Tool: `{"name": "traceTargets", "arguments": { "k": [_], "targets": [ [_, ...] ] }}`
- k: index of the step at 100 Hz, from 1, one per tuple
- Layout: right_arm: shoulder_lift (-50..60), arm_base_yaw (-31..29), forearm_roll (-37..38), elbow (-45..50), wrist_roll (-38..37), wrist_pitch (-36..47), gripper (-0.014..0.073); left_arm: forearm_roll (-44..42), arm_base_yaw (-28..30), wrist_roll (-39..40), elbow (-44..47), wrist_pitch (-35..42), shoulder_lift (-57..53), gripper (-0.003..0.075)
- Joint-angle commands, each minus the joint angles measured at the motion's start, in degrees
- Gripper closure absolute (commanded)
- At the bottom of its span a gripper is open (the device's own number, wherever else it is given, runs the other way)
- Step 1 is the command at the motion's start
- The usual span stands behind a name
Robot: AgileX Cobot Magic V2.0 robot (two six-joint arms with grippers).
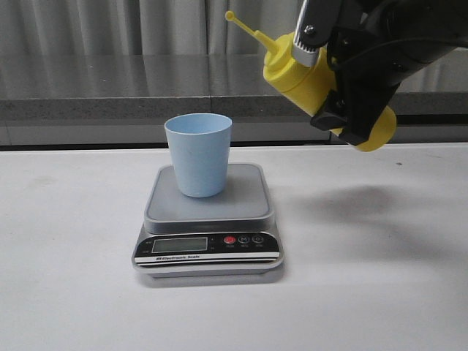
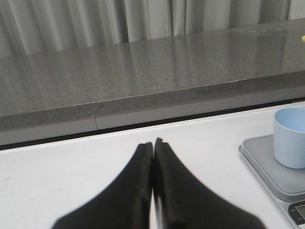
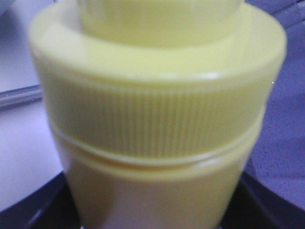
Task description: Pour seasoning into cup on scale with both arms
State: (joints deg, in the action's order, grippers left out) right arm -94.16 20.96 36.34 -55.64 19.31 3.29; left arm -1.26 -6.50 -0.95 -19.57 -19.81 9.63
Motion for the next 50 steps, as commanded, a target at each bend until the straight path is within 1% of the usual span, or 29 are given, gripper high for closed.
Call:
{"name": "traceTargets", "arguments": {
  "k": [1, 20, 29, 50],
  "targets": [
    [2.6, 0.3, 2.0, -2.5, 0.4, 1.9, 0.0315, -0.1, 0.1, 0.3, -1.4, 4.8, 0.7, 0.0738],
    [0.9, 2.0, 6.8, -6.5, 0.4, -3.3, 0.0315, -0.1, 0.1, 0.3, -1.4, 4.8, 0.7, 0.0738],
    [-0.3, 3.5, 10.0, -8.5, 0.4, -6.6, 0.0315, -0.1, 0.1, 0.3, -1.4, 4.8, 0.7, 0.0738],
    [-2.8, 6.1, 18.7, -11.8, 0.3, -11.3, 0.0315, -0.1, 0.1, 0.3, -1.4, 4.8, 0.7, 0.0738]
  ]
}}
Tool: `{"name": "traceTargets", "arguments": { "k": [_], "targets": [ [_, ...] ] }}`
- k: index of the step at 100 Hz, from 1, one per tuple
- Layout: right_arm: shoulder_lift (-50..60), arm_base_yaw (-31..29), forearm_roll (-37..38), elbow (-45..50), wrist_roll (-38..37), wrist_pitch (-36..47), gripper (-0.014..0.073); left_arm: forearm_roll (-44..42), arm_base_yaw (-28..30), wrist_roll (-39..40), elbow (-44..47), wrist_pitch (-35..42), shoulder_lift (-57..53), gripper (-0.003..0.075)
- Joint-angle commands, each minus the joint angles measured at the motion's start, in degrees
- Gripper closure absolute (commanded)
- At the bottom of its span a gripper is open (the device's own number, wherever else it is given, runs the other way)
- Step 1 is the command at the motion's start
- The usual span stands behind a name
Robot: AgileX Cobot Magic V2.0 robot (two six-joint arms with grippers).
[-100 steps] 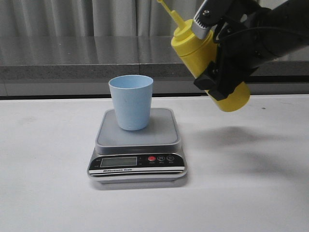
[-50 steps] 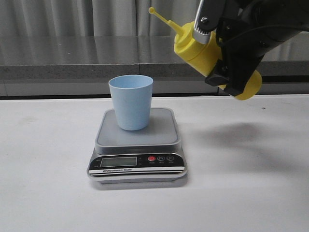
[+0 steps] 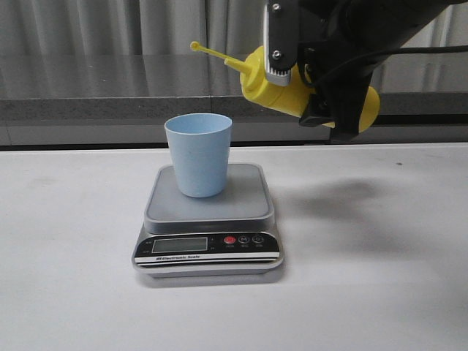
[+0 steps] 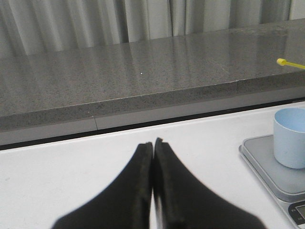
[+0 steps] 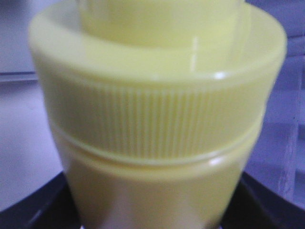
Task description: Pour seasoning into cup on scale with both arms
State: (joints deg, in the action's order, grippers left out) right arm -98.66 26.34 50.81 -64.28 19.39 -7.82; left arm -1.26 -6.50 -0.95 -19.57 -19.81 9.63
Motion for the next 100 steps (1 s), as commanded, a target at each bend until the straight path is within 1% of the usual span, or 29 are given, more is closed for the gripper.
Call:
{"name": "traceTargets", "arguments": {
  "k": [1, 19, 39, 66, 87, 100],
  "targets": [
    [1.7, 0.8, 4.5, -3.2, 0.2, -0.5, 0.0315, -0.1, 0.1, 0.3, -1.4, 4.8, 0.7, 0.0738],
    [-0.5, 2.5, 10.3, -6.0, -0.7, -6.0, 0.0315, -0.1, 0.1, 0.3, -1.4, 4.8, 0.7, 0.0738],
    [-1.4, 4.1, 17.9, -8.4, -4.0, -7.6, 0.0315, -0.1, 0.1, 0.3, -1.4, 4.8, 0.7, 0.0738],
    [-3.1, 5.9, 28.2, -9.6, -4.4, -12.5, 0.0315, -0.1, 0.1, 0.3, -1.4, 4.8, 0.7, 0.0738],
    [-4.1, 6.9, 32.3, -9.6, -5.0, -15.0, 0.0315, -0.1, 0.1, 0.3, -1.4, 4.8, 0.7, 0.0738],
    [-4.2, 7.1, 33.1, -9.6, -6.5, -15.0, 0.0315, -0.1, 0.1, 0.3, -1.4, 4.8, 0.7, 0.0738]
  ]
}}
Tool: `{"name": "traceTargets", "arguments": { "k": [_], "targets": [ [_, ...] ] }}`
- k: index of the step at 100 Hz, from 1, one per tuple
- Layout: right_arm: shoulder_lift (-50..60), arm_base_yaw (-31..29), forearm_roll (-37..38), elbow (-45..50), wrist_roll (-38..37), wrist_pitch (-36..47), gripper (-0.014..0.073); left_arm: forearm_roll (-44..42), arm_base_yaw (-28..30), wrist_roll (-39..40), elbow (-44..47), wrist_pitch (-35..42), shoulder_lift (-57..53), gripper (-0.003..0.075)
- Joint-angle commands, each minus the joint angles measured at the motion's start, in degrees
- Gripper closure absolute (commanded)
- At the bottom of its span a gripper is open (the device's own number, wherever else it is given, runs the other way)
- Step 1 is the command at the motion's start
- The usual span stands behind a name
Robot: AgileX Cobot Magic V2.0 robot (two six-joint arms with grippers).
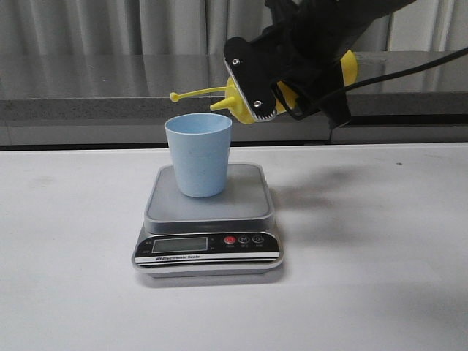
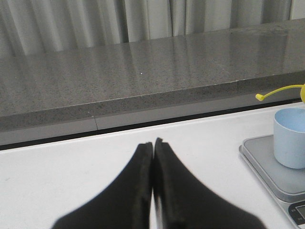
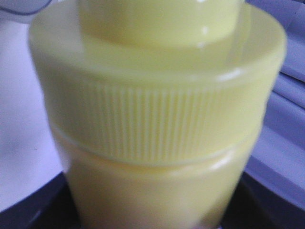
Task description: Pour seasoning into cup on scale with both arms
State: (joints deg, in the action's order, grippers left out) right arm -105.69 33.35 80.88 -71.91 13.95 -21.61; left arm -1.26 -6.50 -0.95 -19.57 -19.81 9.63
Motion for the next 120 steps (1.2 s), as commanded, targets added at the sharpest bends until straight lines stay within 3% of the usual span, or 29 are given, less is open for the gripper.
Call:
{"name": "traceTargets", "arguments": {
  "k": [1, 47, 75, 120],
  "targets": [
    [2.8, 0.1, 3.1, -1.9, -1.1, -1.2, 0.0315, -0.1, 0.1, 0.3, -1.4, 4.8, 0.7, 0.0738],
    [2.8, 0.1, 3.3, -1.9, -1.2, -1.4, 0.0315, -0.1, 0.1, 0.3, -1.4, 4.8, 0.7, 0.0738],
    [2.9, 0.1, 2.5, -1.9, -6.5, -0.9, 0.0315, -0.1, 0.1, 0.3, -1.4, 4.8, 0.7, 0.0738],
    [7.1, -4.8, -25.5, -2.0, -6.6, 15.2, 0.0316, -0.1, 0.1, 0.3, -1.4, 4.8, 0.7, 0.0738]
  ]
}}
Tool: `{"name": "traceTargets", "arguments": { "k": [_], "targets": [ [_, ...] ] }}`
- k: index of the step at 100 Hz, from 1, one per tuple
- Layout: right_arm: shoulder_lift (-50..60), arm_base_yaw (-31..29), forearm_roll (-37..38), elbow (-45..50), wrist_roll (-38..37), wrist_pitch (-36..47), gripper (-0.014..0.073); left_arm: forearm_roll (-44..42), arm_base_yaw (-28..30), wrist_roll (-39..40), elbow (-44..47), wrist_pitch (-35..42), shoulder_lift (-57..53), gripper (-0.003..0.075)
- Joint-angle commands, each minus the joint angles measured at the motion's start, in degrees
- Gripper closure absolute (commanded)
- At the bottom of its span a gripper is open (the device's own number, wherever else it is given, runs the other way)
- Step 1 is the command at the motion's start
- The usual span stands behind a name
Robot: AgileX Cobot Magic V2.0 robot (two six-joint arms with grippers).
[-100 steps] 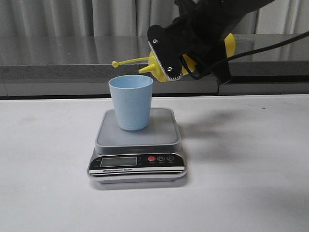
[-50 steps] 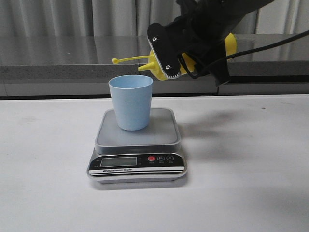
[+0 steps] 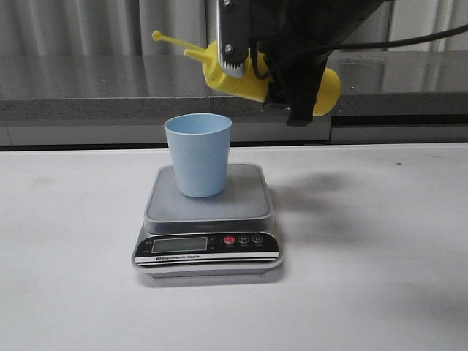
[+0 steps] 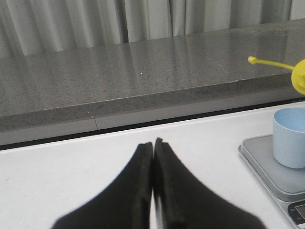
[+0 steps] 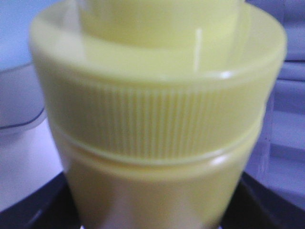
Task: Pour seasoning into cup on scale with both arms
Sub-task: 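Tilt the yellow bottle upright and lower it beside the scale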
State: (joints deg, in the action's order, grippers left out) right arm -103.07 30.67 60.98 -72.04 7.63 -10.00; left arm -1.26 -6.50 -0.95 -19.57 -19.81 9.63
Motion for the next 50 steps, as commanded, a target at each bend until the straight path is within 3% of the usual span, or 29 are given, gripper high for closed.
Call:
{"name": "traceTargets", "arguments": {
  "k": [1, 20, 50],
  "targets": [
    [4.5, -2.3, -6.3, -1.8, -0.3, 3.8, 0.0316, -0.1, 0.1, 0.3, -1.4, 4.8, 0.7, 0.0738],
    [6.9, -7.6, -21.2, 0.8, -0.3, 12.5, 0.0316, -0.1, 0.1, 0.3, -1.4, 4.8, 0.7, 0.0738],
    [11.2, -12.9, -41.9, 15.5, -0.3, 37.9, 0.0316, -0.1, 0.1, 0.3, -1.4, 4.8, 0.7, 0.0738]
  ]
}}
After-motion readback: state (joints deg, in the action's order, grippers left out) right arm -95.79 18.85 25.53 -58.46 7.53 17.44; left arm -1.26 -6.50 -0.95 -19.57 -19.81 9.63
